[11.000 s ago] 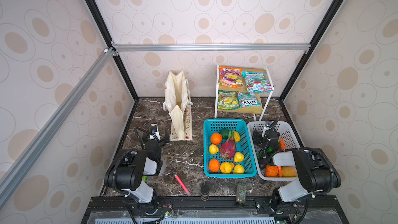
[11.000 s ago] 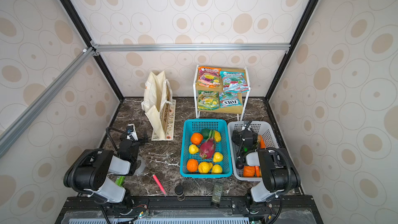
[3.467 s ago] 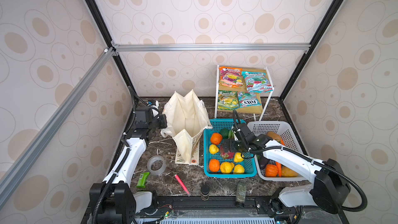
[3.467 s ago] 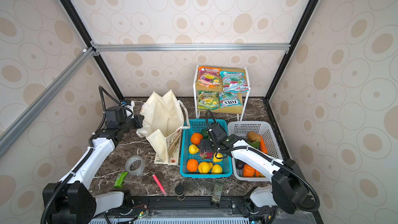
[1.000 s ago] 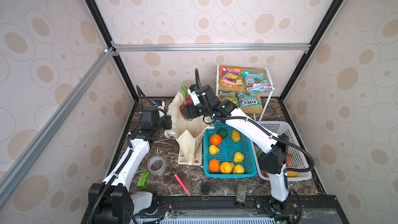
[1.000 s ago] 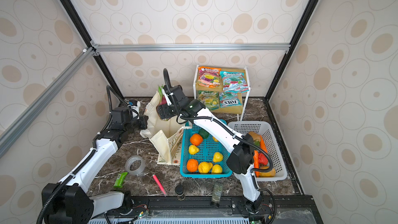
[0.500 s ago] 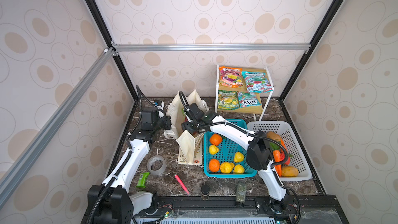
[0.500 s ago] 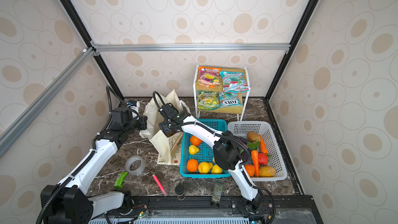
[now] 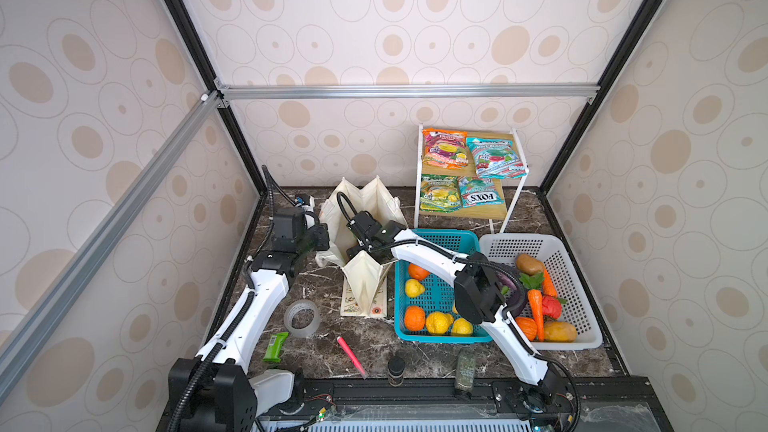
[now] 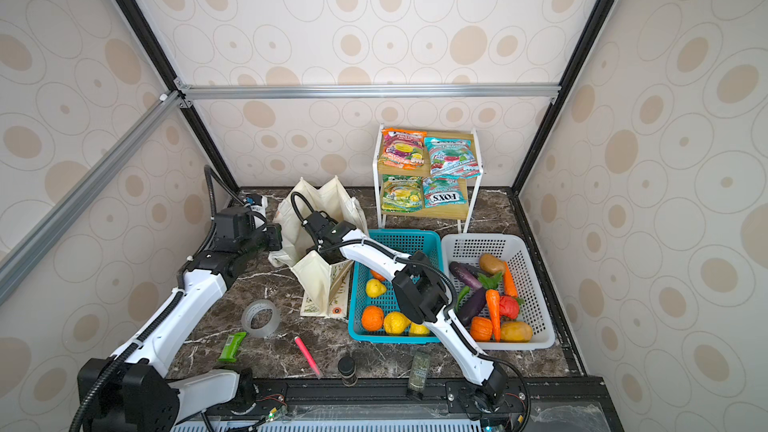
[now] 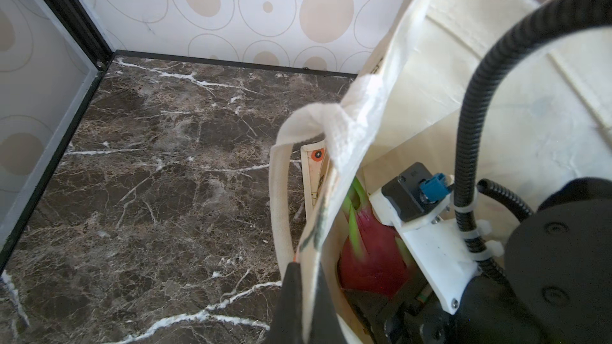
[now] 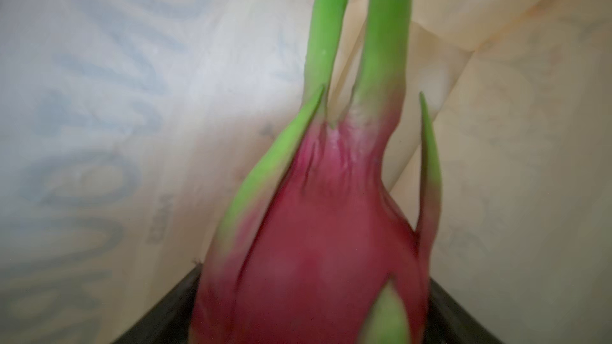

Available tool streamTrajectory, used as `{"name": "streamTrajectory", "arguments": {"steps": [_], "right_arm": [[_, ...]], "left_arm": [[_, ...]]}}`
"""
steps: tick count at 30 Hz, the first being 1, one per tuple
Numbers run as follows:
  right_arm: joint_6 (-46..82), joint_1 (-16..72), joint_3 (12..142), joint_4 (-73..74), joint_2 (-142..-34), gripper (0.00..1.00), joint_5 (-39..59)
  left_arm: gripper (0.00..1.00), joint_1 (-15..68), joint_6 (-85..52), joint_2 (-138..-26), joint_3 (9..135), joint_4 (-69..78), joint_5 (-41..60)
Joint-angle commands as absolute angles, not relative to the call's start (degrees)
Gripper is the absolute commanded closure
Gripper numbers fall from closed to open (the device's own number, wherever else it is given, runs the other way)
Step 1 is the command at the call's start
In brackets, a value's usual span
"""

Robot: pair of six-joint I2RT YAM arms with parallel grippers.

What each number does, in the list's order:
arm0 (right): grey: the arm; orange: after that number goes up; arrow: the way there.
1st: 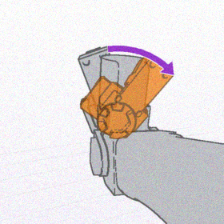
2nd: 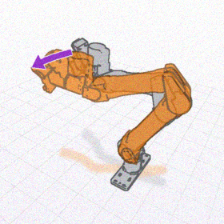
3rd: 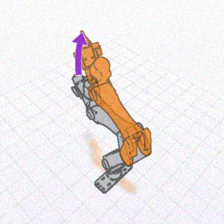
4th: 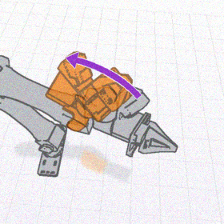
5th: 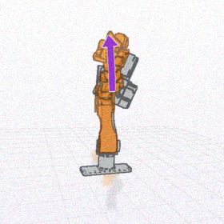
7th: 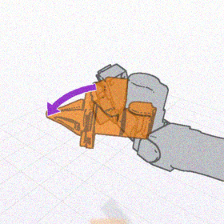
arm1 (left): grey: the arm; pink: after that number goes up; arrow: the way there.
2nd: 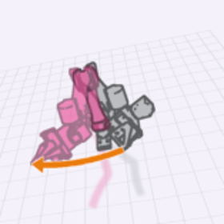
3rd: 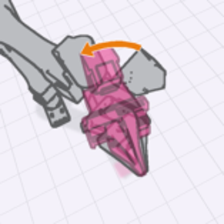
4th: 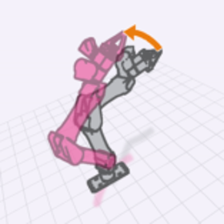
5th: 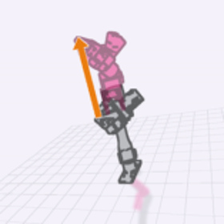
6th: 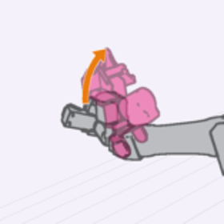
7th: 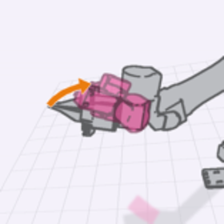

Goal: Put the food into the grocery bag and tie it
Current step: 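Carry the dragon fruit with the right gripper and lower it into the bag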

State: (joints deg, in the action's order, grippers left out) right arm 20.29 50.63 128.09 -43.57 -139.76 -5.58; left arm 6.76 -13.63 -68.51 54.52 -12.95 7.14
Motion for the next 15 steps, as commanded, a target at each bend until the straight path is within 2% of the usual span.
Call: {"name": "streamTrajectory", "arguments": {"steps": [1,2,3,9,15], "right_arm": [[19.7,50.9,130.3,-46.0,-139.5,0.06,-5.1],[19.4,51.0,130.4,-45.8,-138.7,0.01,-4.9],[19.2,51.3,130.5,-45.7,-137.9,0.00,-4.7],[18.2,53.1,131.3,-45.4,-132.6,0.00,-6.2],[16.9,54.1,137.5,-46.8,-129.4,0.00,-9.3]], "left_arm": [[1.00,6.9,-12.6,-66.7,54.4,-13.9,5.9],[1.00,6.9,-12.5,-66.6,54.4,-13.9,5.9],[1.00,6.9,-12.5,-66.5,54.3,-13.8,5.8],[1.00,6.9,-12.6,-65.9,54.1,-13.6,4.8],[1.00,6.9,-12.7,-65.3,54.1,-13.6,3.4]]}}
